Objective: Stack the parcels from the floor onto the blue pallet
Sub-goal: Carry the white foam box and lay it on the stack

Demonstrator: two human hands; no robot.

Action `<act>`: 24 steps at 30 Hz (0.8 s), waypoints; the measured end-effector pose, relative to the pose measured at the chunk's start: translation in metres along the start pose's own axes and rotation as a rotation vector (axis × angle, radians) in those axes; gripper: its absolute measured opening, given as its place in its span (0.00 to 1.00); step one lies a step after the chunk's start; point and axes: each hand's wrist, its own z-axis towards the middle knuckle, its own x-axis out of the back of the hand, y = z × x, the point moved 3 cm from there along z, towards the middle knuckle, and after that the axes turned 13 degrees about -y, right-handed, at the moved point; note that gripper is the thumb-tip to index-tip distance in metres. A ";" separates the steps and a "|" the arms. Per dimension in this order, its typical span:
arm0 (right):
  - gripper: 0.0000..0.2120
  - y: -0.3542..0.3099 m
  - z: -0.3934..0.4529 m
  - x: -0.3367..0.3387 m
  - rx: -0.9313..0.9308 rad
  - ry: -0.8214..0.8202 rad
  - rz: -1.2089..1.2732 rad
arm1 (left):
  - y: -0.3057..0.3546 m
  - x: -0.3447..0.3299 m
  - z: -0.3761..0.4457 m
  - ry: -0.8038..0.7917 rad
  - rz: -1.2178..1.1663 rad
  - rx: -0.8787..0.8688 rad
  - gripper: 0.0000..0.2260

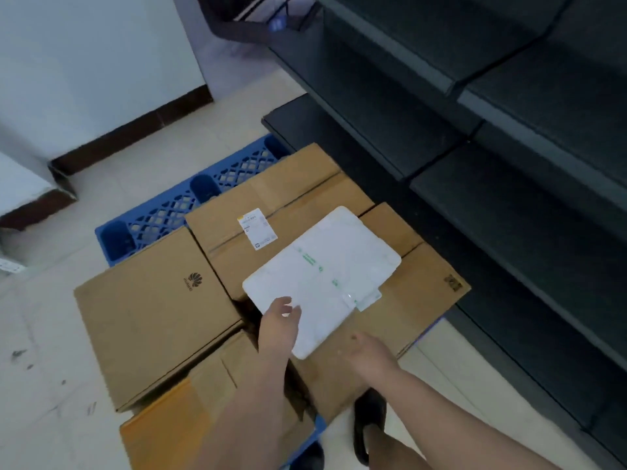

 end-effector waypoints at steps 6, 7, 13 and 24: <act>0.20 0.035 -0.086 -0.011 0.003 0.265 0.242 | 0.016 -0.019 -0.067 -0.215 0.387 -0.147 0.08; 0.17 0.044 -0.099 -0.016 0.002 0.303 0.263 | 0.016 -0.027 -0.078 -0.262 0.460 -0.179 0.08; 0.15 0.125 -0.189 -0.042 -0.029 0.538 0.533 | 0.013 -0.104 -0.154 -0.495 0.786 -0.369 0.05; 0.18 0.390 -0.374 -0.159 -0.315 0.926 1.053 | -0.068 -0.351 -0.359 -0.913 1.379 -0.675 0.09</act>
